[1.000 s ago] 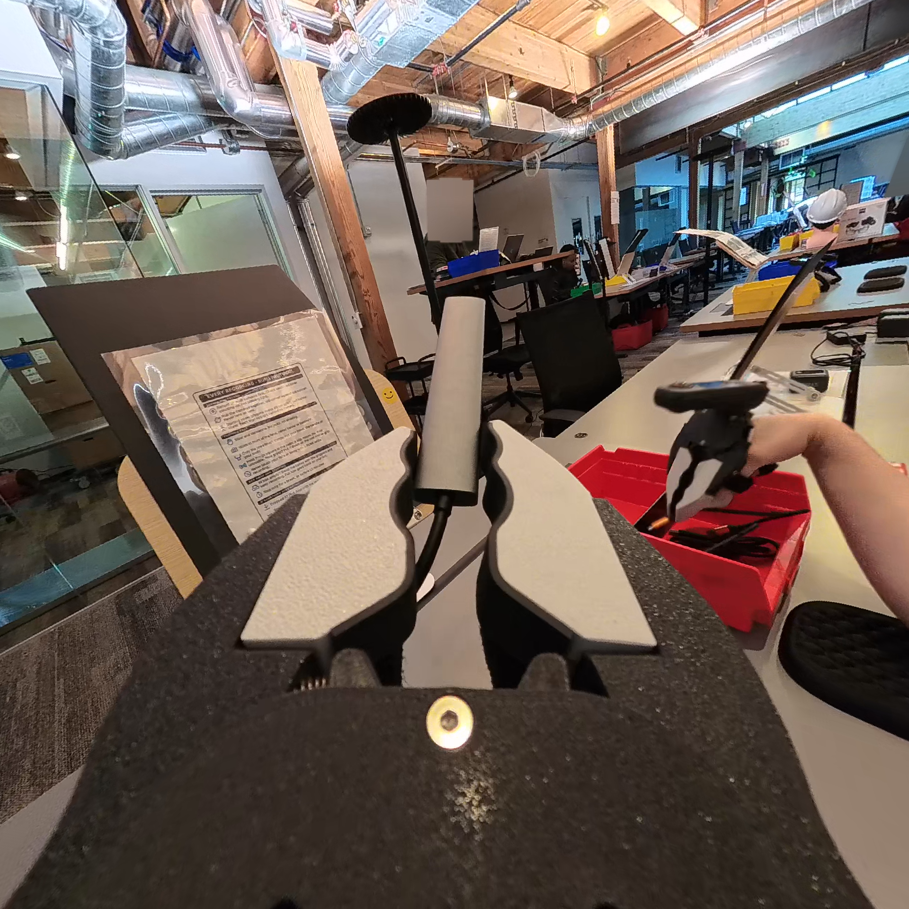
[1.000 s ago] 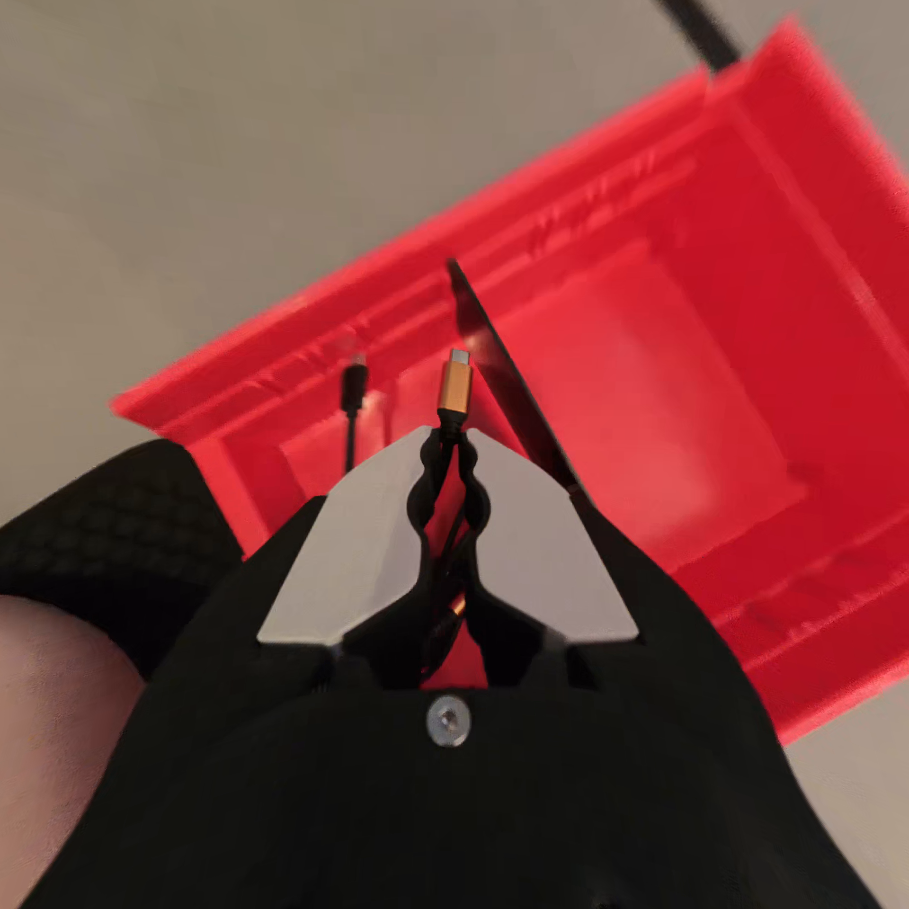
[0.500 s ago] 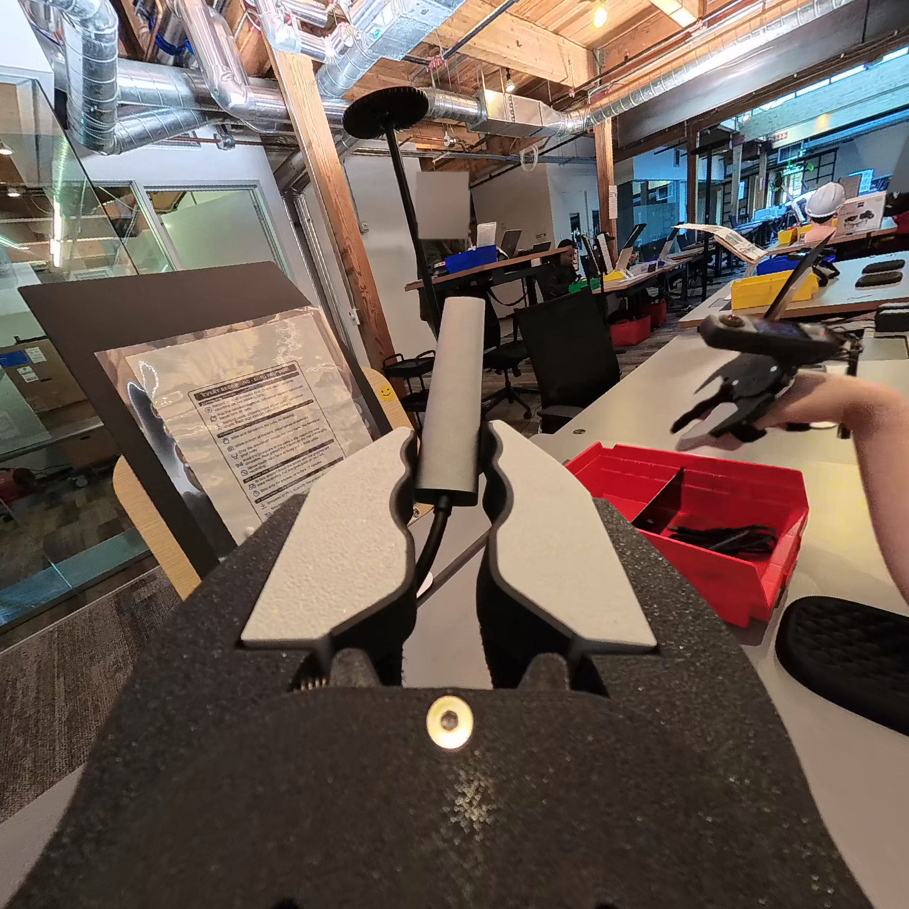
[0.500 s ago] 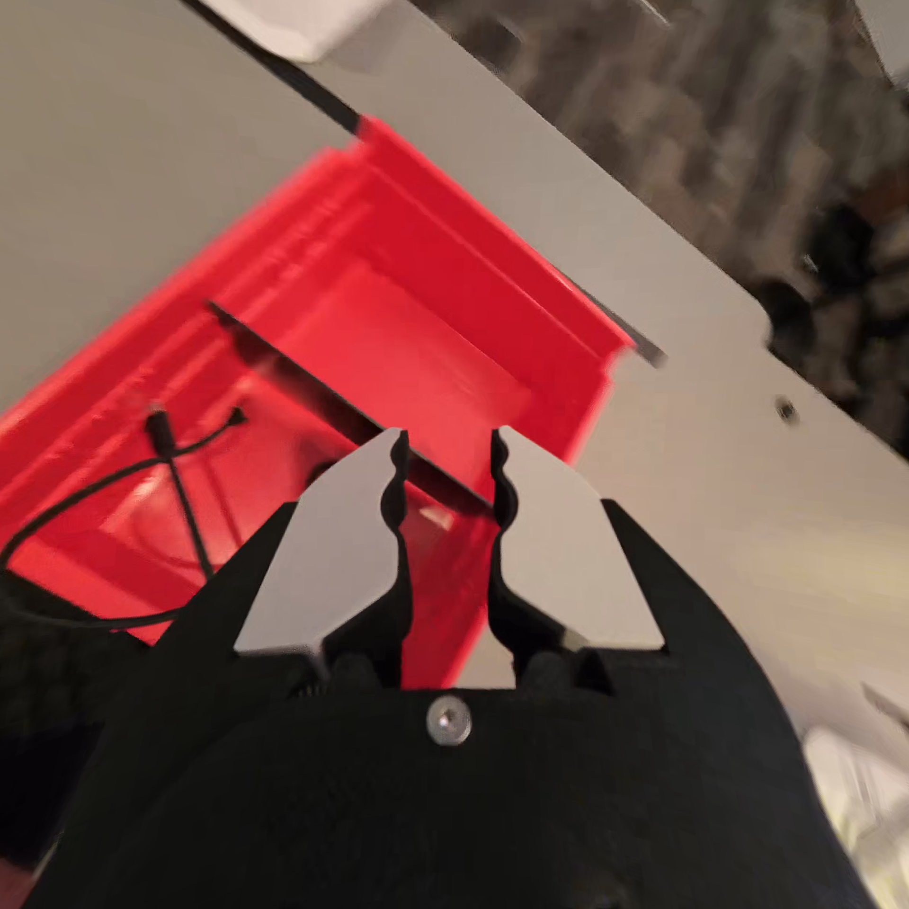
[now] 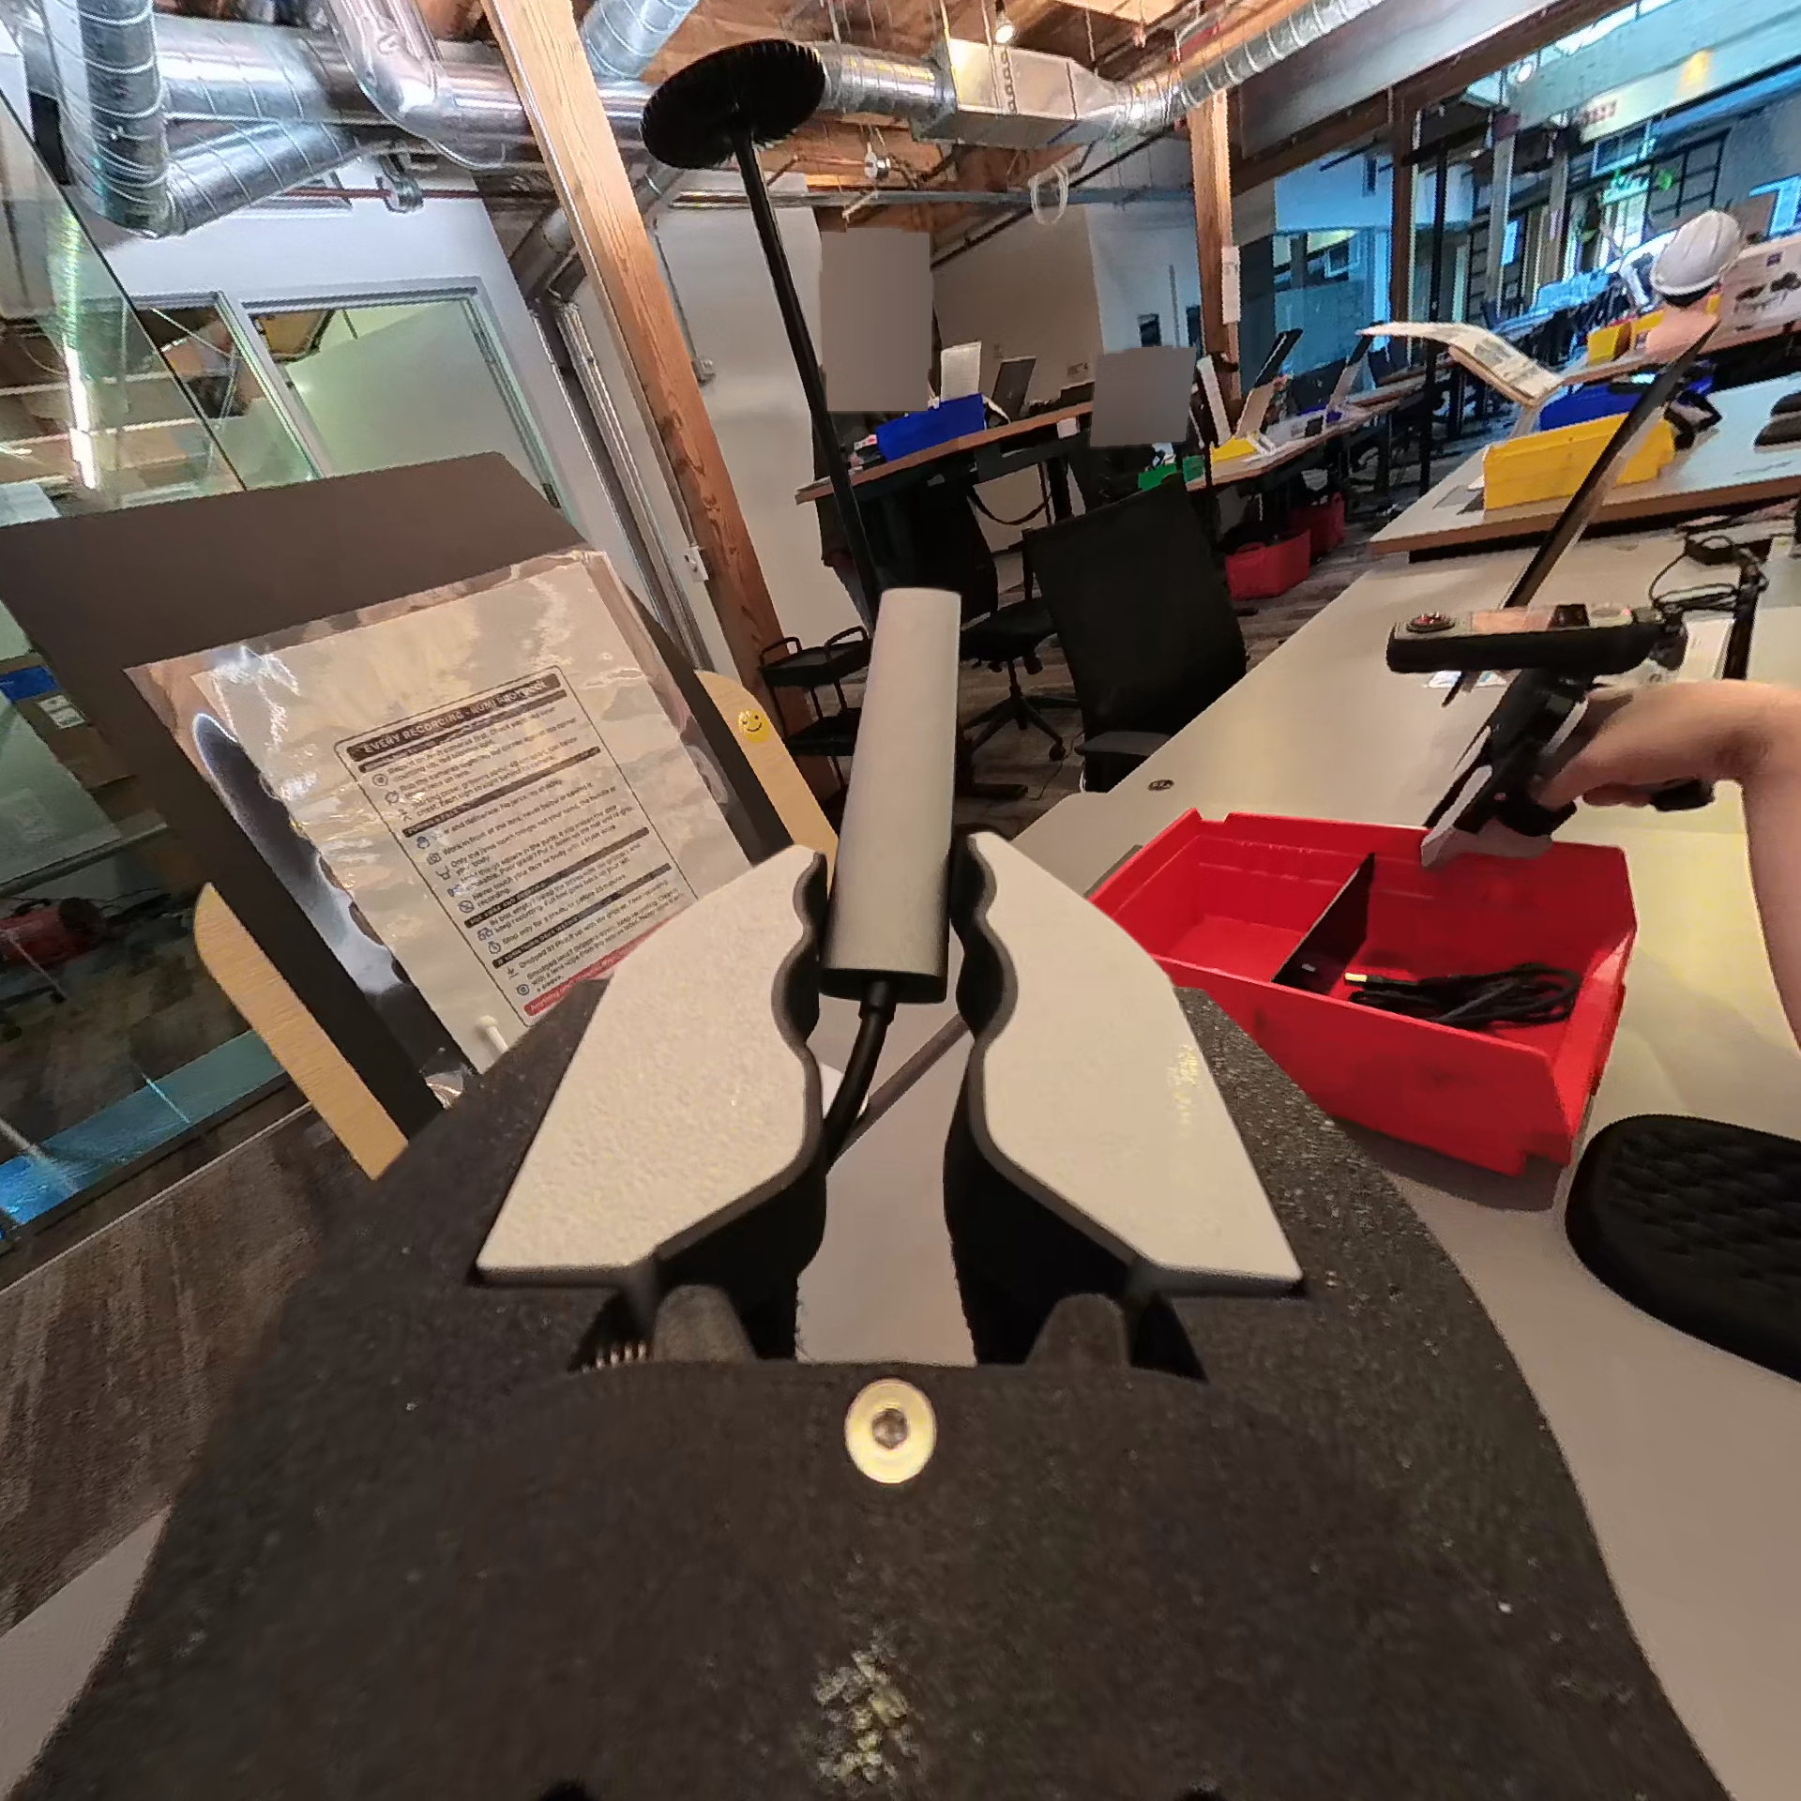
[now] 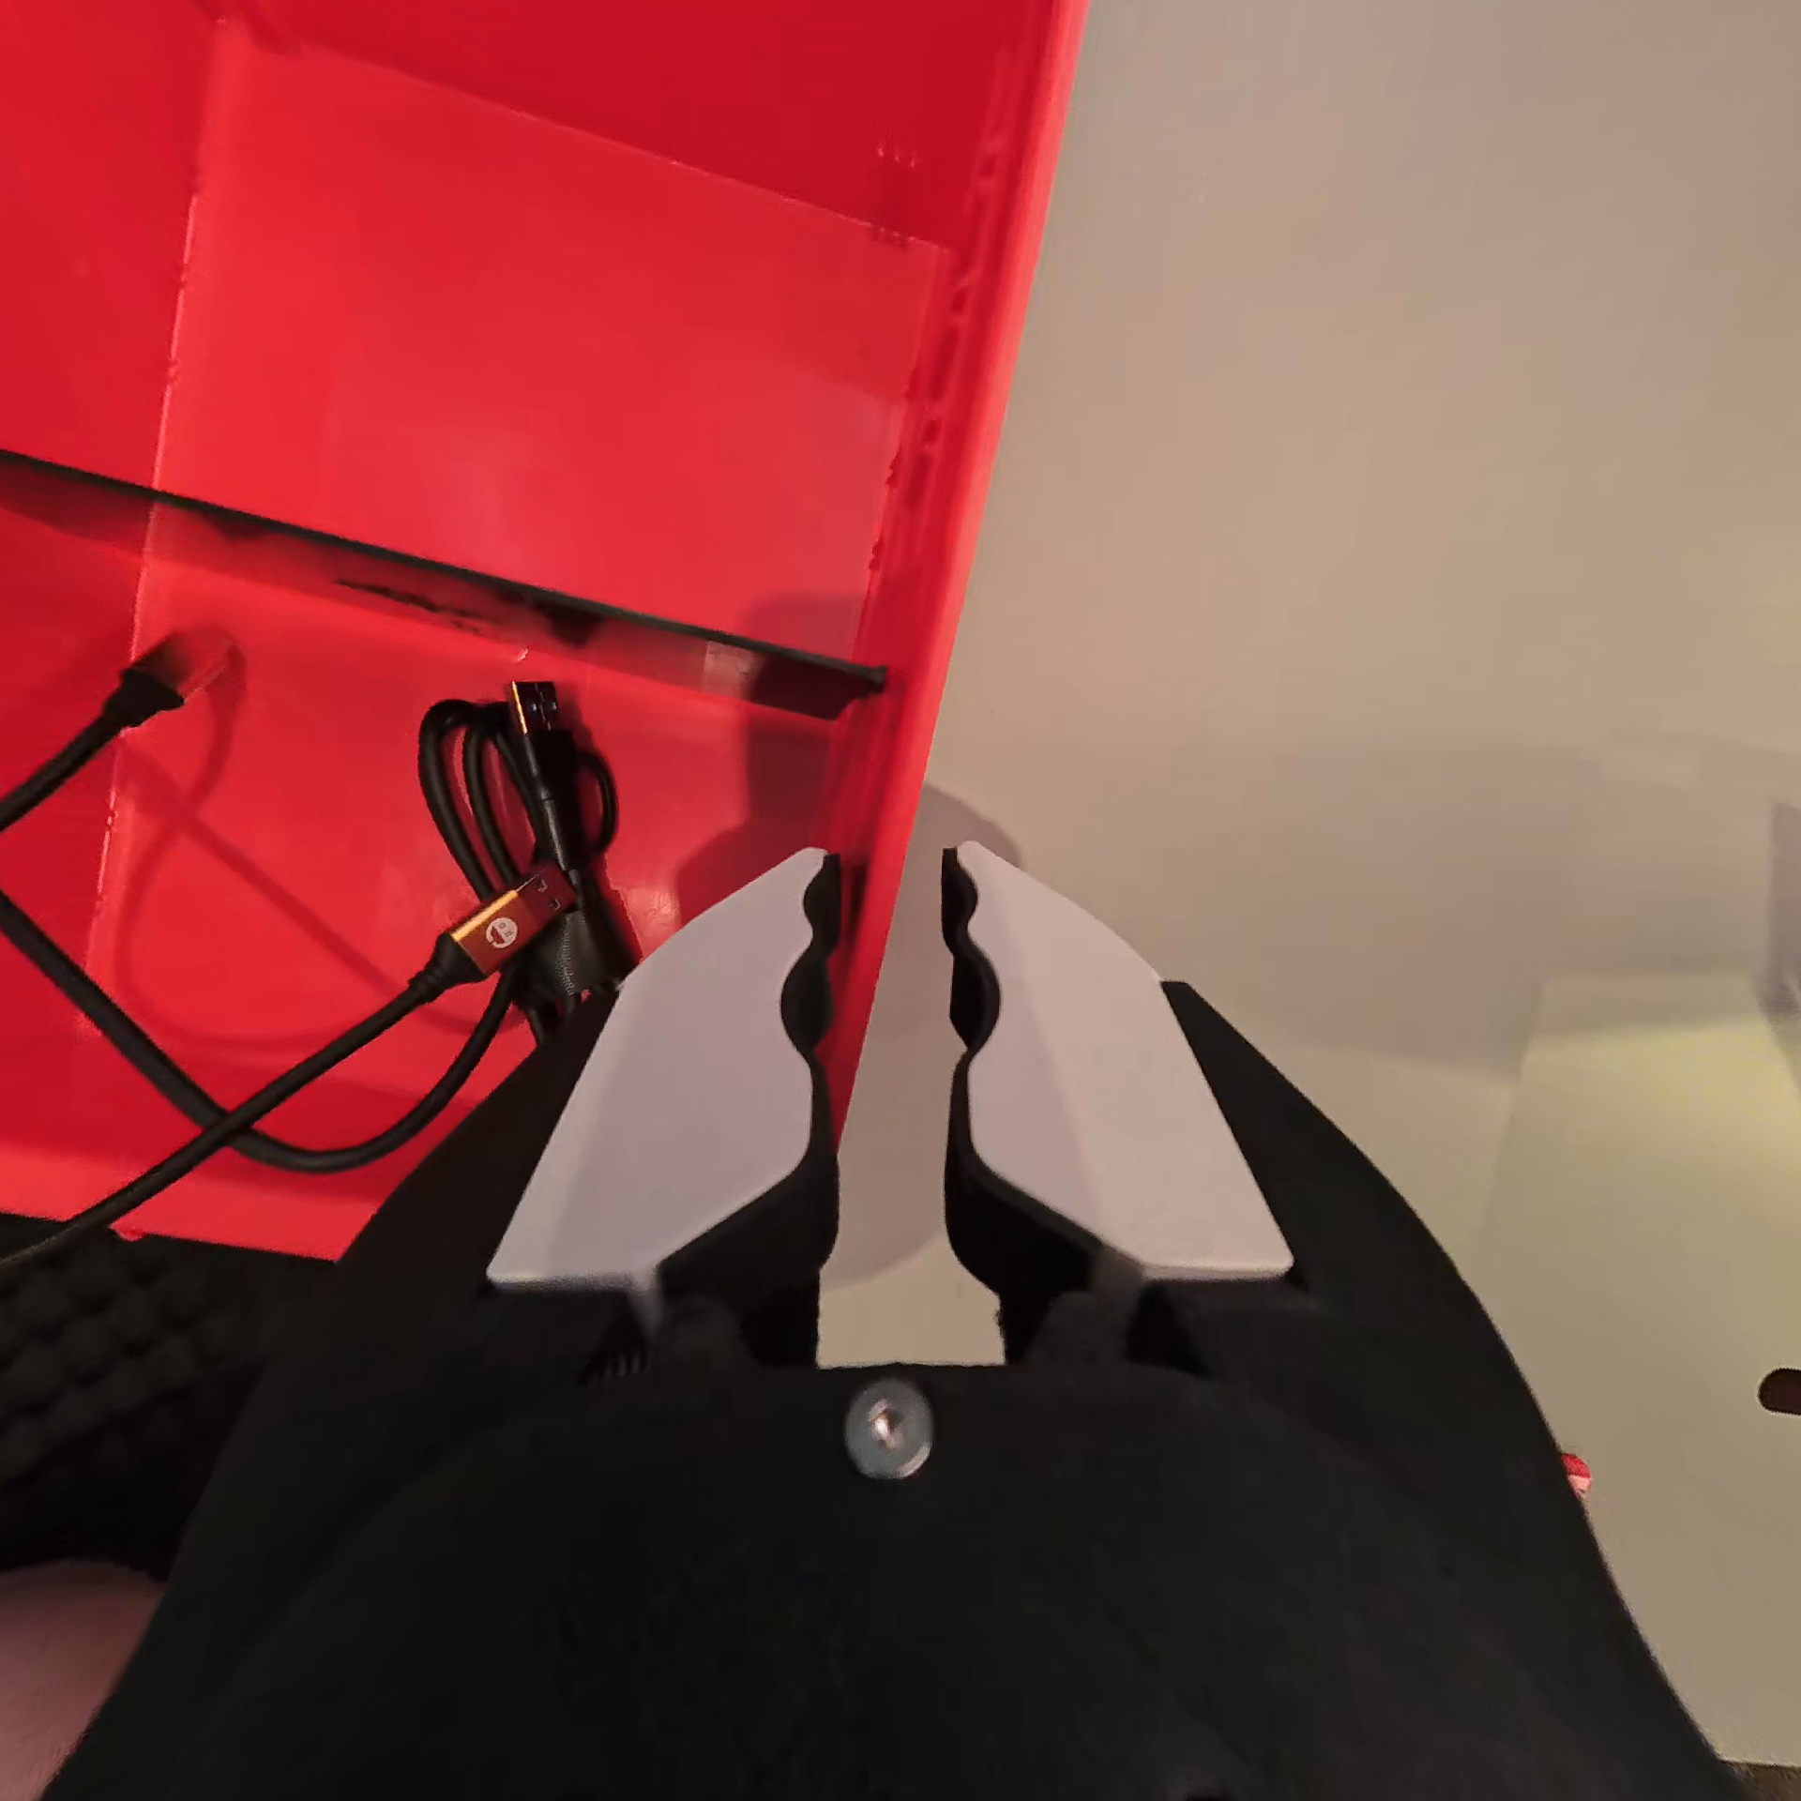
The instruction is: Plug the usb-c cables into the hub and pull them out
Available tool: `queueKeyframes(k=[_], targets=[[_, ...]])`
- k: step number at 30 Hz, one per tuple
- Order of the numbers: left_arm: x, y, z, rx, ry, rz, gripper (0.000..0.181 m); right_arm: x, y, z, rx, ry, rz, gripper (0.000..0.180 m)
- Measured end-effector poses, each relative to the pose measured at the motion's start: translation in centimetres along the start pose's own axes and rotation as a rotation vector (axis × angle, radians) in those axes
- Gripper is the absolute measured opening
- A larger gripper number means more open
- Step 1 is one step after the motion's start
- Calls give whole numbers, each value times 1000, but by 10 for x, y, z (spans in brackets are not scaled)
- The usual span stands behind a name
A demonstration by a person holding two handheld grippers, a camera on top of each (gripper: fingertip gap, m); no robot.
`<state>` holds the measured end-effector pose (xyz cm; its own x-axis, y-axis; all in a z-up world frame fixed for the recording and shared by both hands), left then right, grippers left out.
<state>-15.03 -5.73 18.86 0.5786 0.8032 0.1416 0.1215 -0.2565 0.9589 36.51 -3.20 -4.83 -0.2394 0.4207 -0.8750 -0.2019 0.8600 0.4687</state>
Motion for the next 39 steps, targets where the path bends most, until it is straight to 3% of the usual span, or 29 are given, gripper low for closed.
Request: queueKeyframes(k=[1,5,8,11,14,16,19,23,29,34,39], targets=[[1,-1,1,9,-2,-8,23,0,-1,-1,-5,-2,-5,21],[9,-13,13,71,-70,-79,23,-23,11,-4,-51,-124,38,27],[18,-29,22,109,-117,-185,23,-68,59,-36,-280,-283,272,45],[27,-42,31,88,-157,-258,23,-119,121,-120,-697,-450,685,67],[35,-50,39,68,-189,-296,23,-136,143,-245,-1176,-411,1107,59],[39,-54,43,63,-195,-316,23,-122,139,-313,-1422,-372,1238,52],[42,-59,49,38,-223,-350,23,-87,146,-355,-1515,-436,1136,53],[42,-61,56,-16,-280,-371,23,-53,151,-371,-1551,-385,1065,49],[43,-69,60,-70,-346,-422,23,-34,157,-367,-1522,-386,963,21],[49,-65,36,-35,-157,-363,50,-16,172,-342,-1336,-387,768,10],[39,-54,11,-49,-55,-302,52,-15,184,-294,-1143,-425,677,10]])
Point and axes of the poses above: each gripper's, where its closed fingertips meet, x out along the fingers, y out of its top, z = x × y across the jaws, the point moved 4 cm from there along -x, back along the fingers, and after that the axes turned 13 degrees about y, right-handed, at the moved point
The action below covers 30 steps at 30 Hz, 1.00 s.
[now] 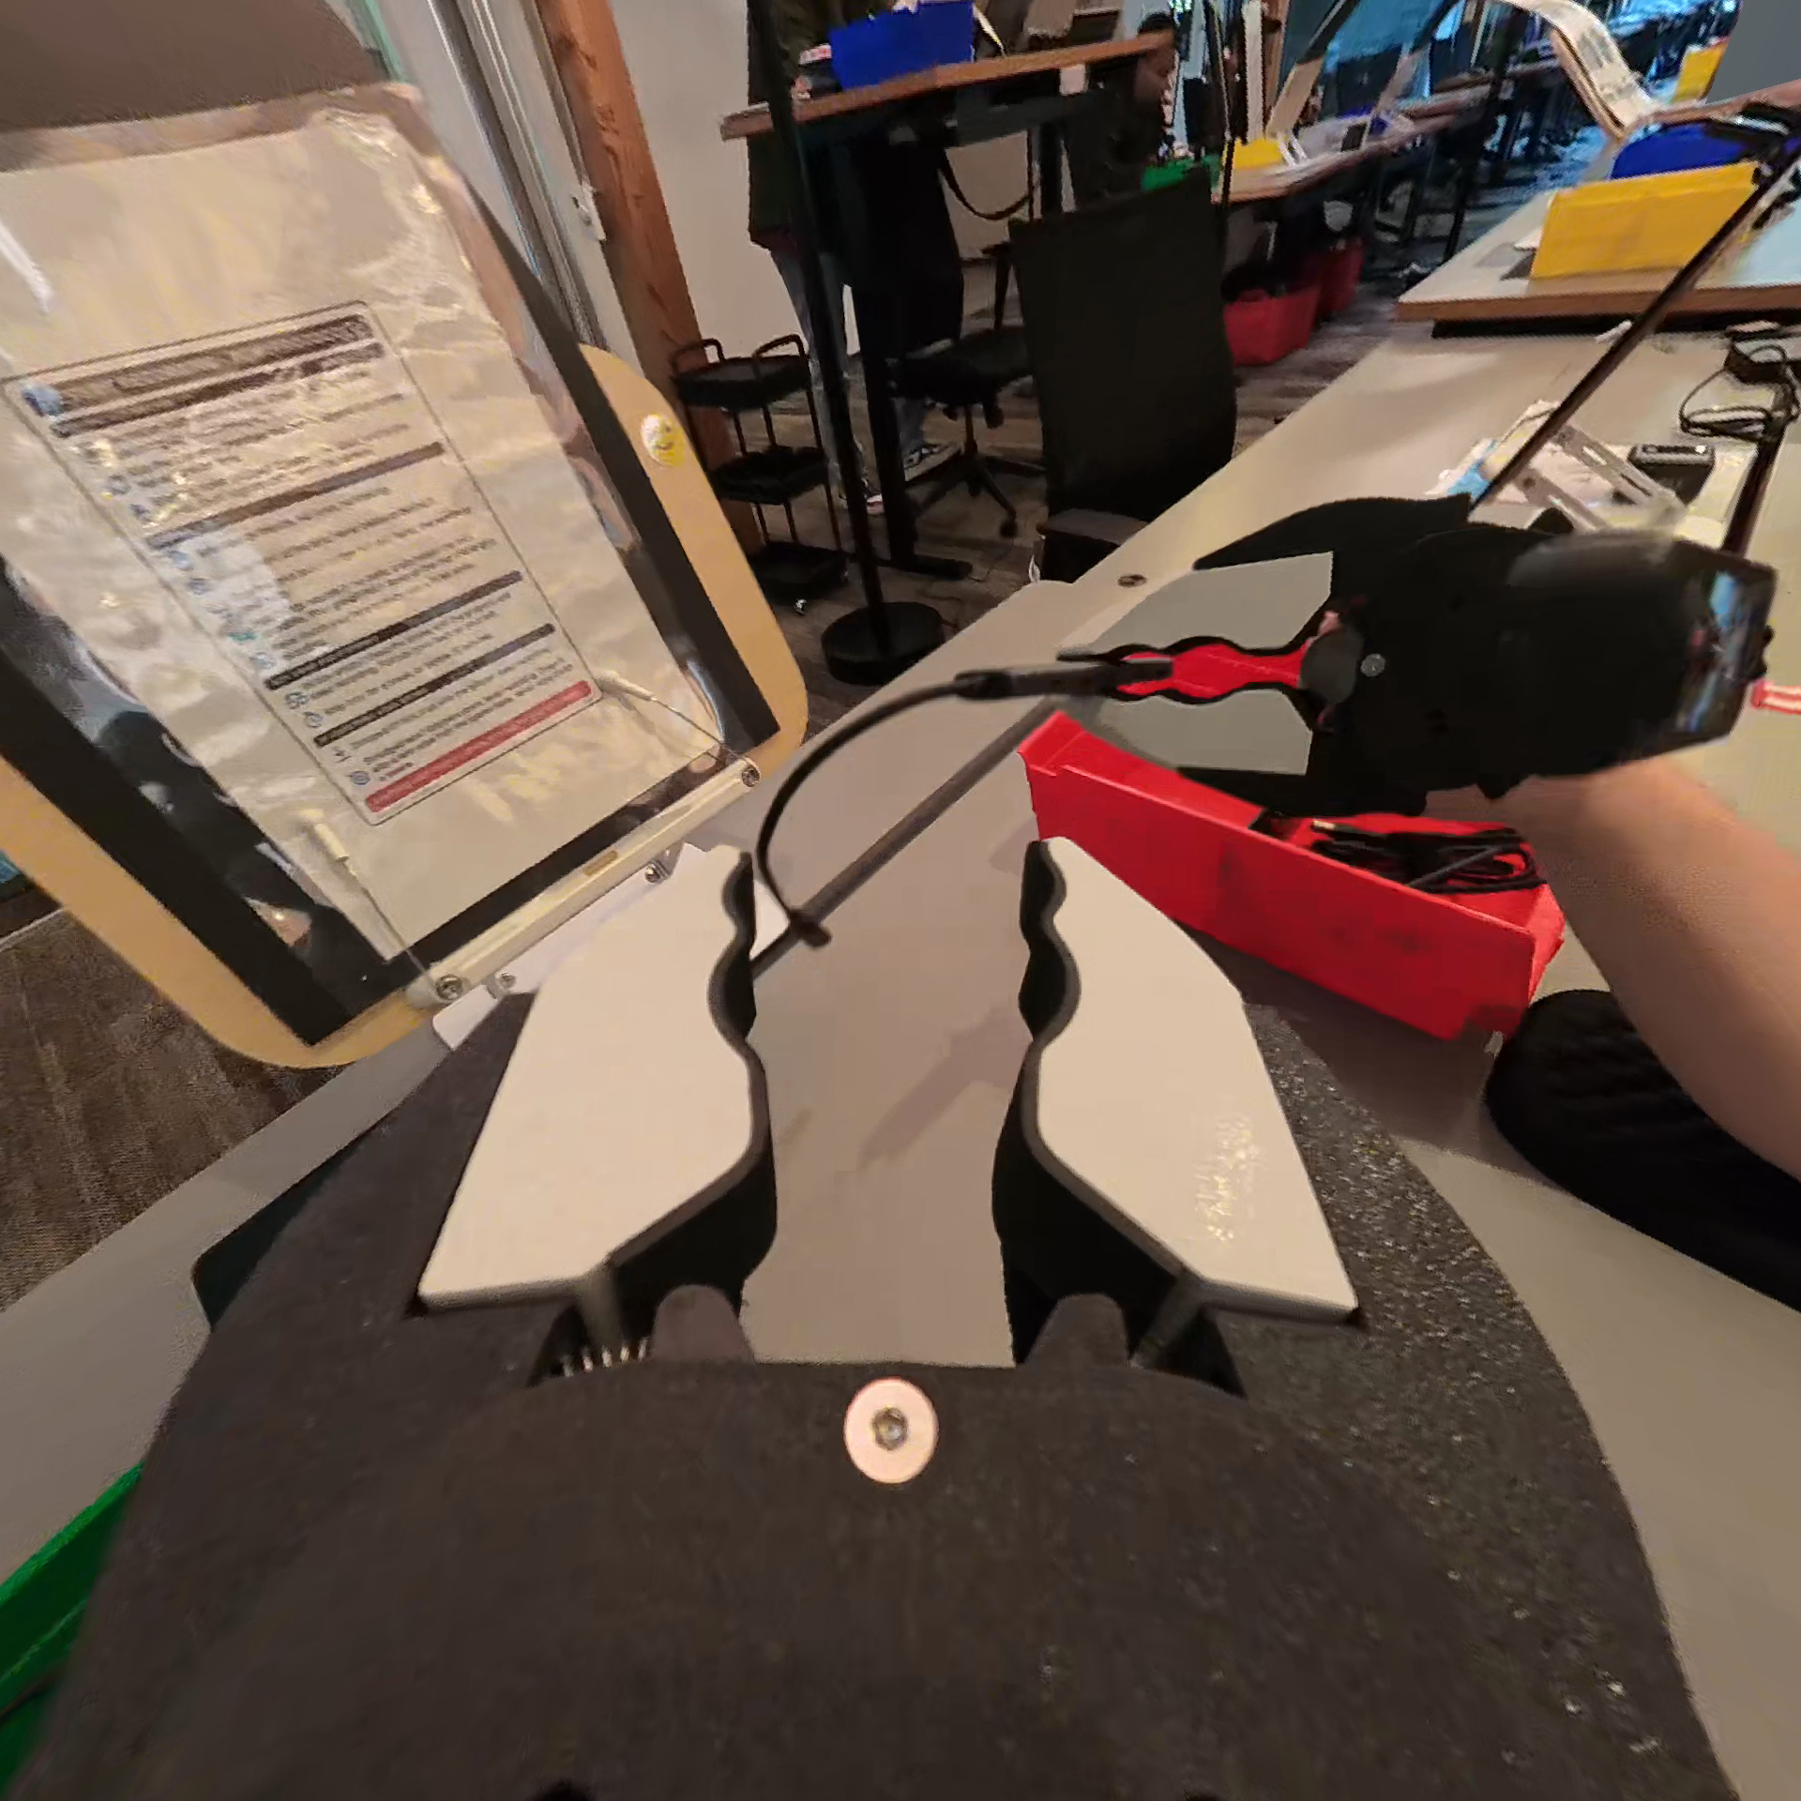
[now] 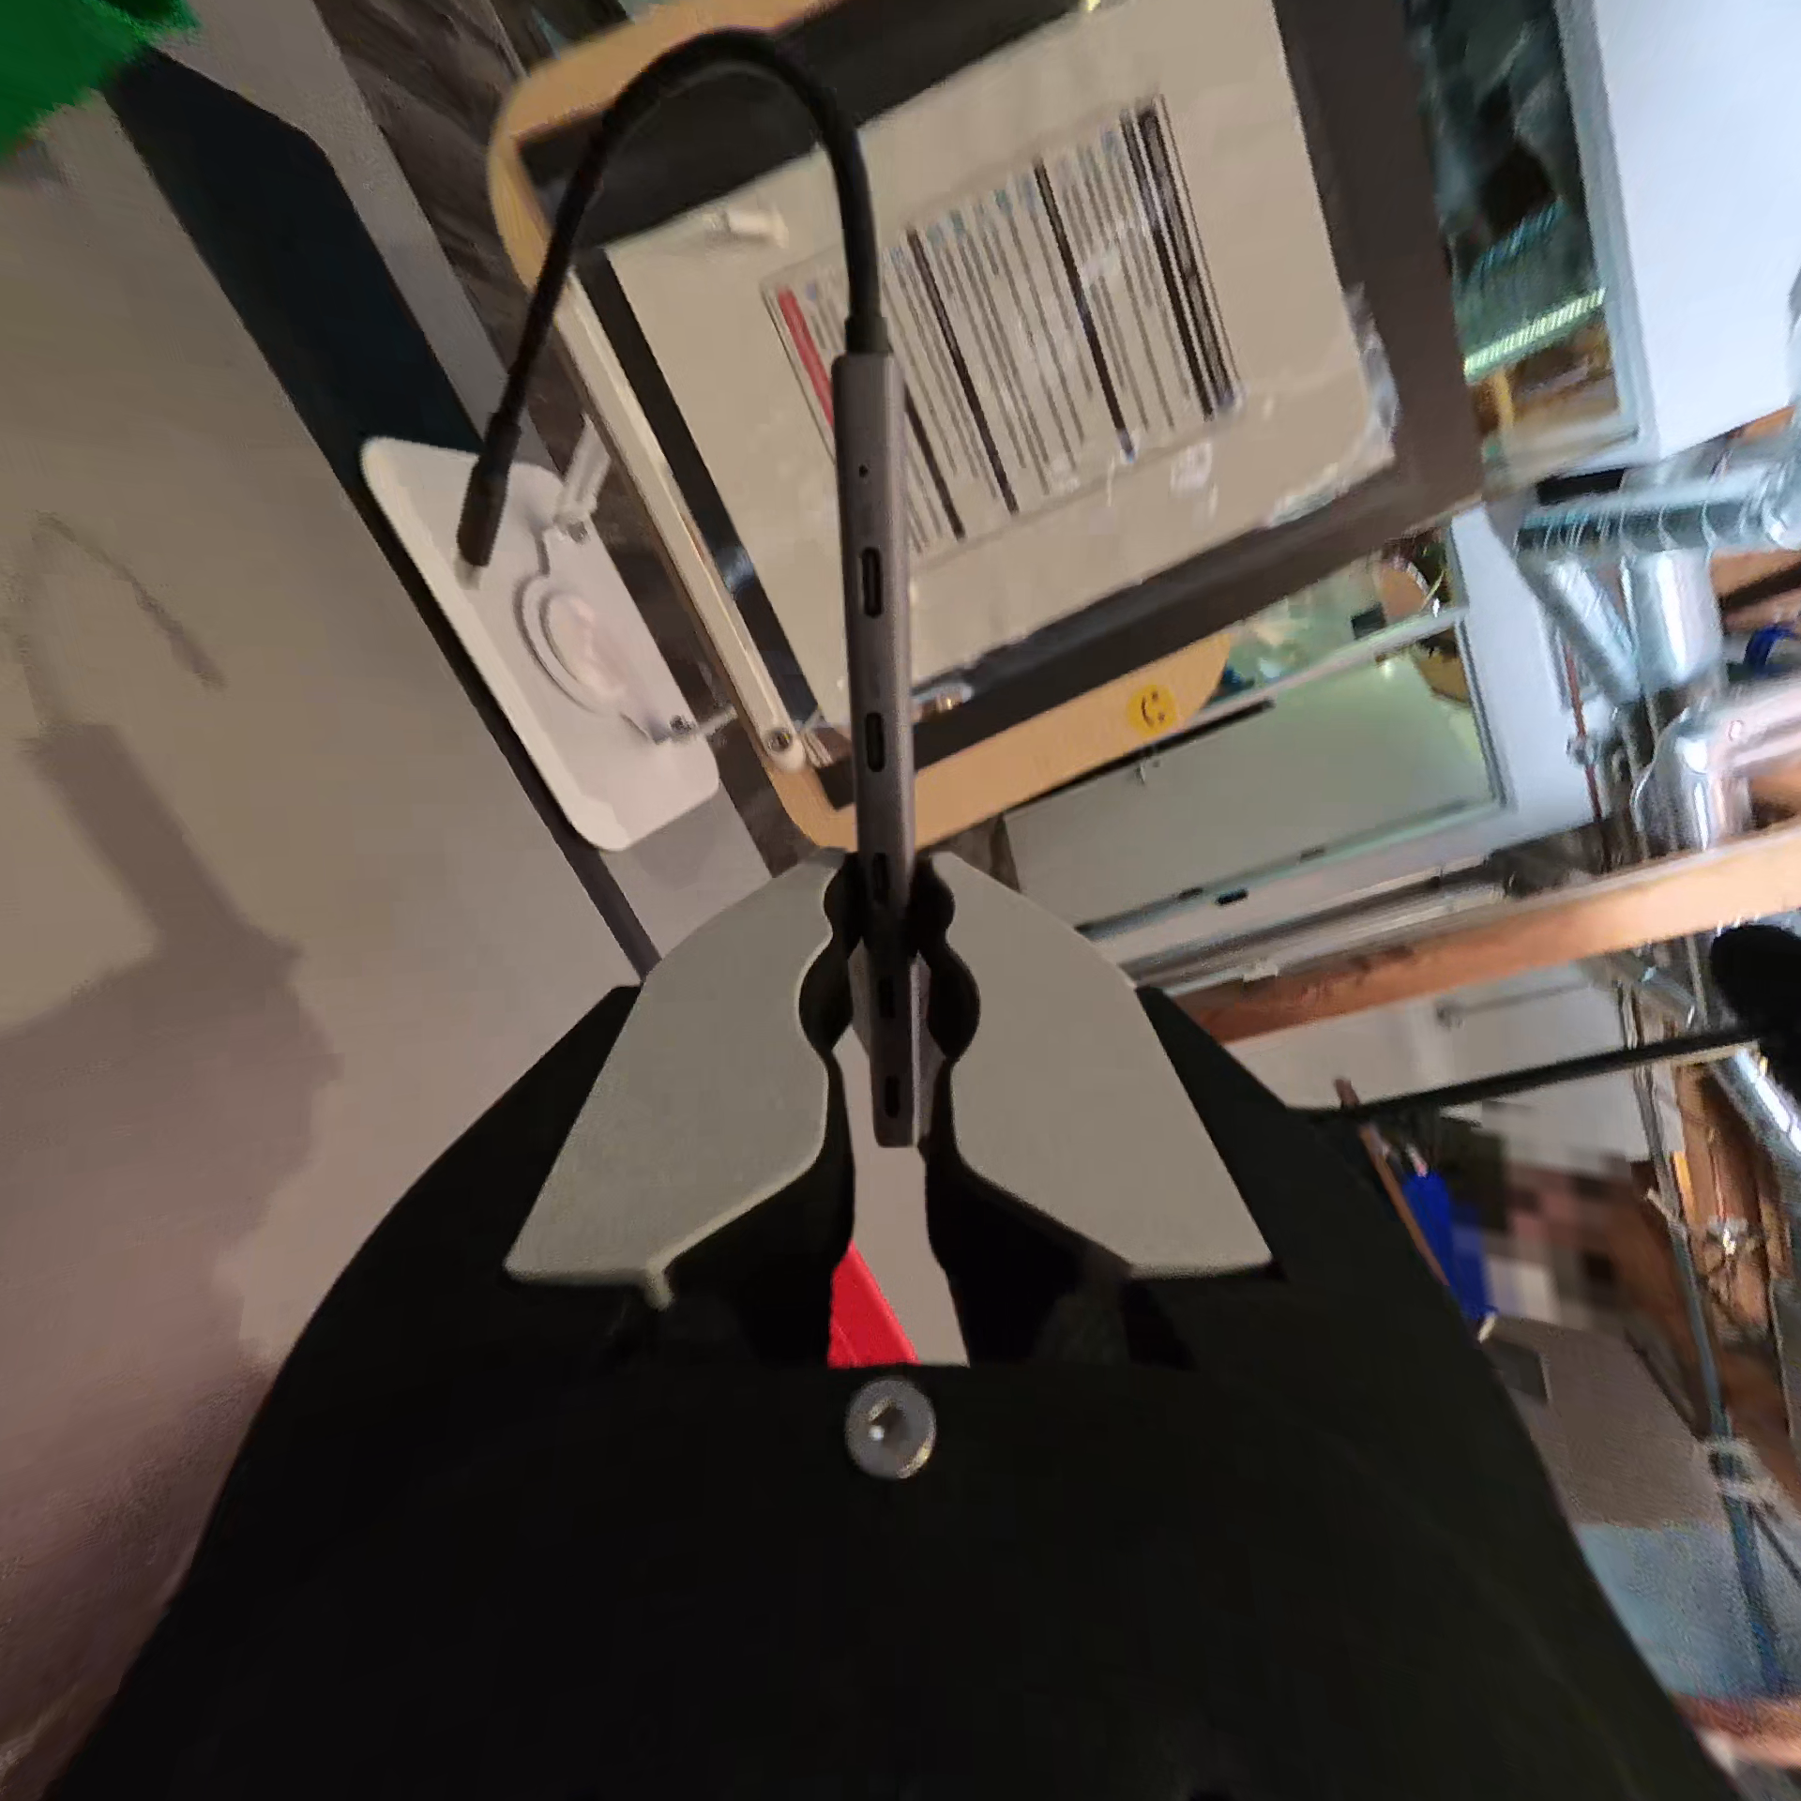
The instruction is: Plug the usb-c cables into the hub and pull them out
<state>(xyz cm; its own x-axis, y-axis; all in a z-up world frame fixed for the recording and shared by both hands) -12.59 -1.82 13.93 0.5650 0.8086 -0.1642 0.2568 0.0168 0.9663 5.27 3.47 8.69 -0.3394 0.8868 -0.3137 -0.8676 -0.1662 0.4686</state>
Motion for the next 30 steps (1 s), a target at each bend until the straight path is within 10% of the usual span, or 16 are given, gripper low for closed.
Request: queueKeyframes(k=[17,24,30], targets=[[-6,-1,-8,-5,12,-19,50,-40,-111,63,247,-104,-237,11],[-5,-1,-6,0,3,-23,50,-104,-228,46,448,121,-443,11],[-2,-3,-3,17,-1,-42,50,-48,-242,2,401,385,-449,11]])
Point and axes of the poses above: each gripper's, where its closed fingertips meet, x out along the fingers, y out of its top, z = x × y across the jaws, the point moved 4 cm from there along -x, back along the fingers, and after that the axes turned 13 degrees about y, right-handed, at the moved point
